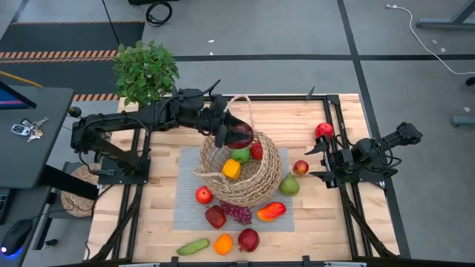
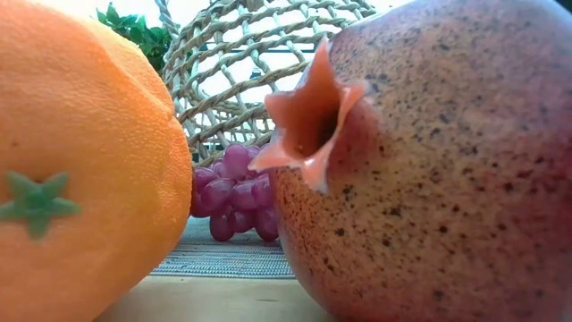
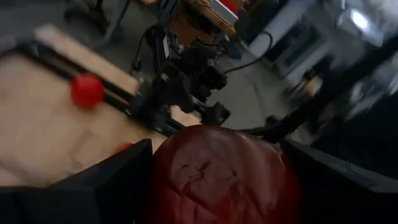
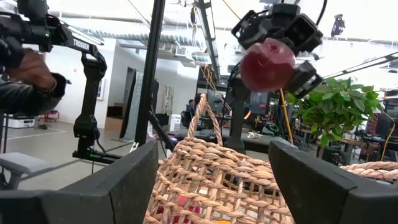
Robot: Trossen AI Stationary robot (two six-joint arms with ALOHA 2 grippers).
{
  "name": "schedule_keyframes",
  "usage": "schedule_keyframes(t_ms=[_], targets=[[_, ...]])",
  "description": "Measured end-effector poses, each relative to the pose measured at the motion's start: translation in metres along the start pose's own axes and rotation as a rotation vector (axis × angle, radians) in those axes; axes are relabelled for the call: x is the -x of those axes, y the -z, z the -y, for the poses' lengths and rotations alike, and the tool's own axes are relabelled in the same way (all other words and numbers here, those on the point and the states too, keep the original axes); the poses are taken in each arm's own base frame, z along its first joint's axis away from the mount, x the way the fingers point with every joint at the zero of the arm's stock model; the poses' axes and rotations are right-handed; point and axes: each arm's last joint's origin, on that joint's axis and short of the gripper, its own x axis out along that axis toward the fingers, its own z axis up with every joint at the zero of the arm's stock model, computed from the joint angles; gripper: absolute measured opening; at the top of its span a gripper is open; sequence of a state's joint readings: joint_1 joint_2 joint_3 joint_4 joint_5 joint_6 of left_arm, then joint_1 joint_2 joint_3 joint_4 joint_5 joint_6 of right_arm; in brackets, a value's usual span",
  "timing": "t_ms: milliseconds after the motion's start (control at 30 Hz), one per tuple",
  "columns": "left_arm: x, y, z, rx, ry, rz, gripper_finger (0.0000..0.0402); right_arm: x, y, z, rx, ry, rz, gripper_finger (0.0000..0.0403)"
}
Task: Build produce basket
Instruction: Put the red apple into the basket
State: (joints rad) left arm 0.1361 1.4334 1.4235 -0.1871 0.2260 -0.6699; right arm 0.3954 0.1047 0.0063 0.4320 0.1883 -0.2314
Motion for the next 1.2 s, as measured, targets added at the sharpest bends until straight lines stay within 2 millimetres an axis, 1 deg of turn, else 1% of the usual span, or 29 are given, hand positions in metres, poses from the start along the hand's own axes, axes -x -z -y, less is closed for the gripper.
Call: schedule_keyframes(t_ms=[167, 233, 333, 400, 467, 500, 567, 867, 967, 1067, 1200], targets=[[-0.0001, 0.0003, 0.0003, 0.324, 0.001, -0.001, 0.0353, 0.0, 0.0, 0.0, 0.0, 0.0, 0.0, 0.031], [-0.0001, 0.0003, 0.0003, 0.419, 0.0, -0.001, 0.0353, 0.0, 0.0, 0.0, 0.0, 0.0, 0.0, 0.031], [-0.0001, 0.0003, 0.0002, 0.47, -0.001, -0.001, 0.0353, 0.0, 0.0, 0.0, 0.0, 0.0, 0.0, 0.031], [-0.0001, 0.0004, 0.0002, 0.463, -0.001, -0.002, 0.0353, 0.0, -0.0001, 0.0, 0.0, 0.0, 0.0, 0.031], [-0.0001, 0.0003, 0.0001, 0.416, -0.001, -0.001, 0.0353, 0.0, 0.0, 0.0, 0.0, 0.0, 0.0, 0.031], [0.0, 0.0, -0.0003, 0.372, -0.002, 0.001, 0.0353, 0.0, -0.0001, 0.0, 0.0, 0.0, 0.0, 0.031], [0.0001, -0.0002, -0.0007, 0.217, -0.008, 0.006, 0.0353, 0.0, 0.0, 0.0, 0.0, 0.0, 0.0, 0.031], [0.0001, -0.0007, -0.0013, -0.714, -0.026, 0.007, 0.0353, 0.0, 0.0, 0.0, 0.0, 0.0, 0.0, 0.031], [0.0001, -0.0007, -0.0013, -0.952, -0.029, 0.004, 0.0353, 0.0, 0.0, 0.0, 0.0, 0.0, 0.0, 0.031], [0.0, -0.0005, -0.0009, -1.046, -0.028, 0.003, 0.0353, 0.0, 0.0, 0.0, 0.0, 0.0, 0.0, 0.031], [-0.0001, -0.0003, -0.0003, -1.047, -0.025, 0.005, 0.0353, 0.0, -0.0001, 0.0, 0.0, 0.0, 0.0, 0.031]])
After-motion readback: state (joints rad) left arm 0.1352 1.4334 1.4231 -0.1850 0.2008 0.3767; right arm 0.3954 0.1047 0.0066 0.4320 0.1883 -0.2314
